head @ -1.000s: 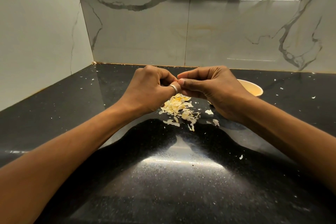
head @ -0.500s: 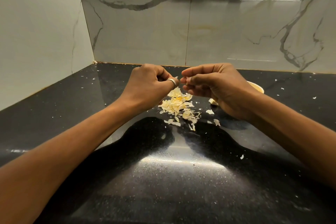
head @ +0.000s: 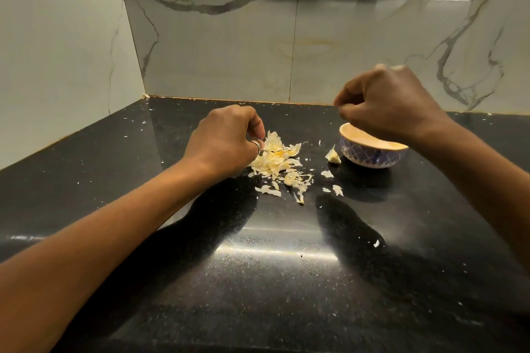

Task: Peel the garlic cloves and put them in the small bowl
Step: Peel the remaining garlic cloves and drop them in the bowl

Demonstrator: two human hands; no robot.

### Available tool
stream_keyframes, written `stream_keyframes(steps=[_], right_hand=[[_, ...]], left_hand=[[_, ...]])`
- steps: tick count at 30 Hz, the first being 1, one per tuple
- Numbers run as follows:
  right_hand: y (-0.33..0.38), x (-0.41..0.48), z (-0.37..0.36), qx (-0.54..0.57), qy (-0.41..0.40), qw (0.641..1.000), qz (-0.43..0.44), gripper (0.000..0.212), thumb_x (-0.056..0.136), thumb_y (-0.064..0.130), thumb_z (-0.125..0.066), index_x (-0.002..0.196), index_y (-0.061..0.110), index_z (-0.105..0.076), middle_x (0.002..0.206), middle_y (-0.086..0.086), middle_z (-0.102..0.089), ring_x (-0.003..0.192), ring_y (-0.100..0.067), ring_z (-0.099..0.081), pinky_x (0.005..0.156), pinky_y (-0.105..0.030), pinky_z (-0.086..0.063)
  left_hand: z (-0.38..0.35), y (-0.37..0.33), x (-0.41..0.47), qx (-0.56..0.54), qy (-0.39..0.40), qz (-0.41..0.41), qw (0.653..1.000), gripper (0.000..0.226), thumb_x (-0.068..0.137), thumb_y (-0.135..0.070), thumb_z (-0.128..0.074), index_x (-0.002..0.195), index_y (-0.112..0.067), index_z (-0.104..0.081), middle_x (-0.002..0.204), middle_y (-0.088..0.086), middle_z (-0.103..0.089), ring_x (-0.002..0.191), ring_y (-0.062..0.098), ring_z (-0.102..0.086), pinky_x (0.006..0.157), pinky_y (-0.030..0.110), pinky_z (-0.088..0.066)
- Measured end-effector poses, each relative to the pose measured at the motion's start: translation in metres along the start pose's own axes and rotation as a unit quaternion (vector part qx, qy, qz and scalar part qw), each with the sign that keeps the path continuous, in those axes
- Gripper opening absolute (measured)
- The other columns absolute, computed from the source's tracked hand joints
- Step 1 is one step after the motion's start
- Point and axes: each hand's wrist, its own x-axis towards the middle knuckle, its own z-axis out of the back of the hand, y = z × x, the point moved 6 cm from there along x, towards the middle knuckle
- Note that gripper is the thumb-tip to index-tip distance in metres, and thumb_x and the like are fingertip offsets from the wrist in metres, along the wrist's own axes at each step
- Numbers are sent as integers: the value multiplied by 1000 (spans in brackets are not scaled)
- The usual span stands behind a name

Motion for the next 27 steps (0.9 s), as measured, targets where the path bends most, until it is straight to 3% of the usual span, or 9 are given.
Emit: stream_keyframes(steps=[6,14,18,21,22,25,27], right_hand=[[-20,0,1,-131,84,982,-108,18,86,20,-66,98,24,-79,96,-9,-72,86,-32,-64,73,-36,-53],[-23,-4,-5,-175,131,969,-119,21,86,26,-64,102,29,-77,102,-10,-71,90,-35,-62,80,-40,-55],[-11,0,-1,-103,52,992,-52,18,87,19,-67,96,29,-78,100,-4,-75,90,-28,-68,83,-38,-58],[9,-2,-7,-22,68,997,39,23,90,8,-69,103,24,-79,101,4,-76,90,-9,-65,77,-15,-49],[13,-4,-12,-23,86,994,58,24,90,8,-70,105,24,-78,101,6,-74,93,-8,-61,75,-14,-44],[18,-9,-28,-68,133,984,93,26,91,13,-69,110,29,-76,94,15,-60,113,-16,-50,89,-30,-40],[16,-12,-36,-88,174,976,100,32,90,14,-67,114,34,-72,103,16,-64,122,-18,-44,96,-34,-33]], left_hand=[[2,-2,-1,47,-2,6,999,46,83,-8,-75,55,-34,-50,80,-10,-59,77,14,-56,72,30,-42],[7,5,-1,67,-48,41,996,39,83,-29,-80,60,-32,-48,79,-14,-57,83,17,-59,74,29,-38],[11,4,-1,79,-67,40,994,43,83,-23,-79,55,-33,-49,79,-12,-57,86,19,-61,73,29,-38],[12,1,-2,82,-77,17,994,37,82,-13,-74,59,-35,-55,86,-13,-62,83,12,-53,73,29,-36],[13,0,-3,81,-78,9,994,35,82,-11,-73,62,-36,-59,90,-12,-65,84,11,-53,73,28,-37],[12,-2,-3,82,-76,-7,994,35,82,-8,-71,67,-38,-61,97,-8,-70,91,16,-62,74,28,-39],[12,-2,-2,82,-77,-7,994,36,82,-8,-71,66,-38,-59,98,-8,-70,94,17,-63,74,29,-39]])
